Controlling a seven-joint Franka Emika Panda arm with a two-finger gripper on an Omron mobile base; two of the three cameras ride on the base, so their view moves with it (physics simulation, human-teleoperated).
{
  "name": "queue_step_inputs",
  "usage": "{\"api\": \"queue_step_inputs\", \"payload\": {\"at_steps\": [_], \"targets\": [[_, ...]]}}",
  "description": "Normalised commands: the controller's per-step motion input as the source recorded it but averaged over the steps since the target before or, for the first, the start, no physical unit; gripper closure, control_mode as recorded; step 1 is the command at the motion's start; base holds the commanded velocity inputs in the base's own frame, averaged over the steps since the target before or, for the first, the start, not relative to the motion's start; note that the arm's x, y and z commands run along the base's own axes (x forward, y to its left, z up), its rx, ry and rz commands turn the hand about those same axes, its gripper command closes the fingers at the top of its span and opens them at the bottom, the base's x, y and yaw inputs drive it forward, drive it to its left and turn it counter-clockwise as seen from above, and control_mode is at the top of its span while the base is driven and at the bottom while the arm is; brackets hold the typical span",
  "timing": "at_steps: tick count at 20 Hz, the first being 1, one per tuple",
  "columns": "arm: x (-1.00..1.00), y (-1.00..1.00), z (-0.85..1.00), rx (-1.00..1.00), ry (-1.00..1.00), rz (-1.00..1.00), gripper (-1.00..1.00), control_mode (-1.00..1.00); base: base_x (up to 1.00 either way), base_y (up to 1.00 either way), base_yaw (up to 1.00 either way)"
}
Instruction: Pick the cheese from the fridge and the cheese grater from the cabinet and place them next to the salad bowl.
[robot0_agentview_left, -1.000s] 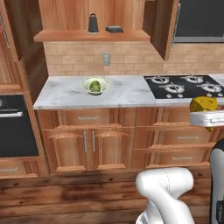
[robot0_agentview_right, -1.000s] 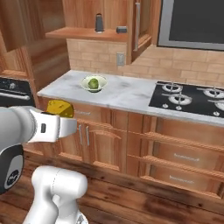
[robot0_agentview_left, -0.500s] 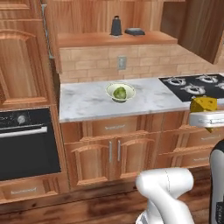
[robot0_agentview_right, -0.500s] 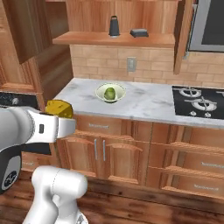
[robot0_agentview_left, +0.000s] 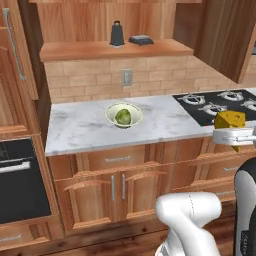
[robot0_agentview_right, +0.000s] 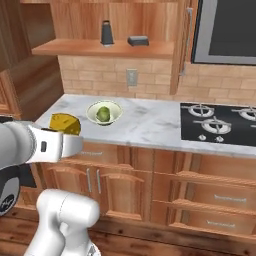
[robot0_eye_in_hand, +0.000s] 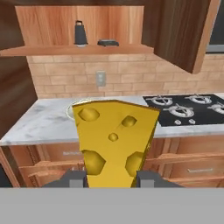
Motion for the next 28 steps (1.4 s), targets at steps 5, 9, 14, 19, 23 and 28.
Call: {"api": "queue_step_inputs", "payload": {"at_steps": [5,9,14,19,23,28], "targets": [[0.0,0.0,0.0,0.0,0.0,0.0,1.0,1.0,0.46,-0.15,0.0],[0.0,0.0,0.0,0.0,0.0,0.0,1.0,1.0,0.64,0.0,0.0],[0.0,0.0,0.0,0.0,0.0,0.0,1.0,1.0,0.86,0.0,0.0],[0.0,0.0,0.0,0.0,0.0,0.0,1.0,1.0,1.0,0.19,0.0],[0.0,0.0,0.0,0.0,0.0,0.0,1.0,1.0,0.97,0.93,0.0],[0.0,0.0,0.0,0.0,0.0,0.0,1.0,1.0,0.63,0.68,0.04]]}}
